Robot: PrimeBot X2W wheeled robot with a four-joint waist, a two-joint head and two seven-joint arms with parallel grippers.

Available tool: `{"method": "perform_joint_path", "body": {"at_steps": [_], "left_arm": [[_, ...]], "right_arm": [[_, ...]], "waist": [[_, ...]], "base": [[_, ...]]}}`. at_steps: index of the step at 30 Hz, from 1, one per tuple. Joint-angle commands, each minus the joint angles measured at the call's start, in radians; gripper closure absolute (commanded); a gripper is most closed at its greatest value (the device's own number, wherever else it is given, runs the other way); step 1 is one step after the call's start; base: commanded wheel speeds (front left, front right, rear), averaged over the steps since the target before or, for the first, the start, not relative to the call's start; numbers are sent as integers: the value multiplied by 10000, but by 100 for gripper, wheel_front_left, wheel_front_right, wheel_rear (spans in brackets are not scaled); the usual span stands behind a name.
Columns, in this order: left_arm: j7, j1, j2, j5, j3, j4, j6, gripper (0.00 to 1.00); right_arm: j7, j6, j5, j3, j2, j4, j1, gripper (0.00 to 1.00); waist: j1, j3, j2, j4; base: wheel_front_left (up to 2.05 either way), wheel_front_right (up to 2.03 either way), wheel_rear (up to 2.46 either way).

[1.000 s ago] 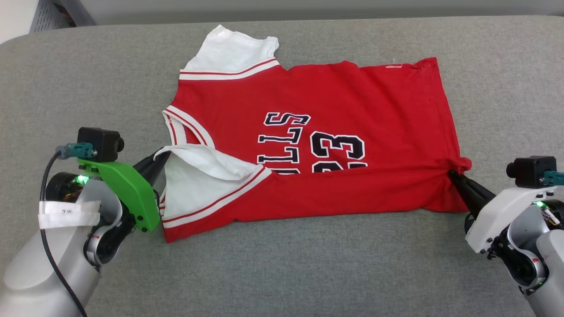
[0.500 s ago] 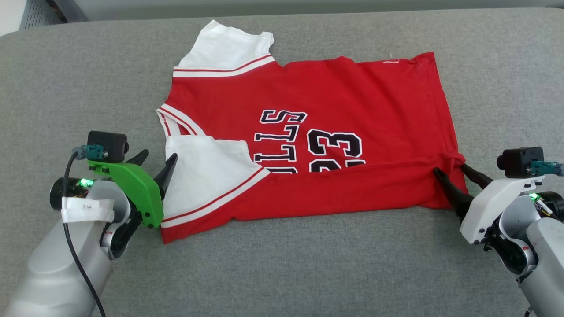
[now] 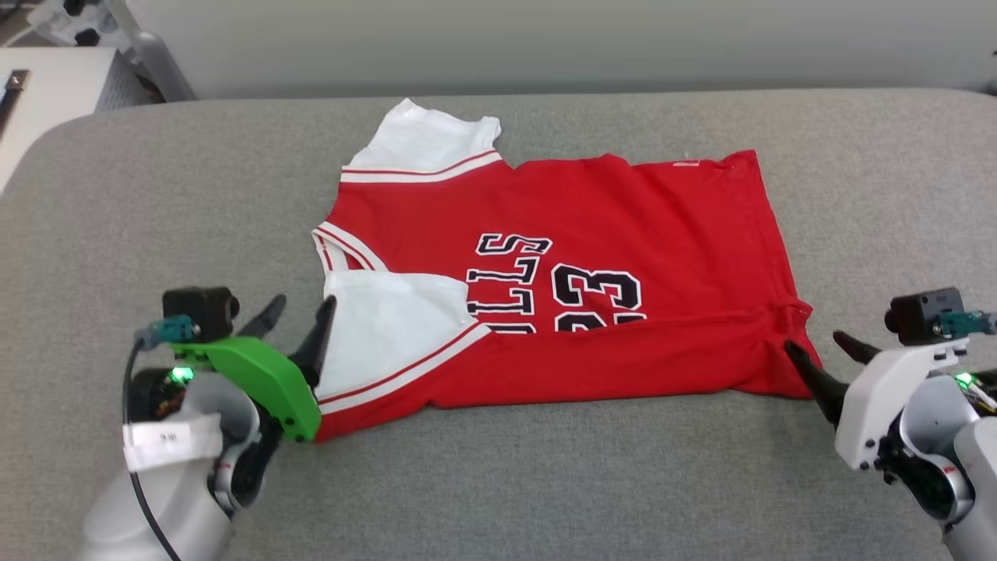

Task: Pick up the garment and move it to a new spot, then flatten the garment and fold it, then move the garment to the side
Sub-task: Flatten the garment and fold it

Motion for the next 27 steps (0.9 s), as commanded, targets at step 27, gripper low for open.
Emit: {"method": "perform_joint_path", "body": {"at_steps": [27], "left_arm": [[2523,2726,1039,77,-275,-3758,3690,0]], "right_arm": [[5536,-11,-2603,-3509,2387,-5427,3363,0]], "waist": [[0,176,0,-303]], "base": [[0,0,0]]}}
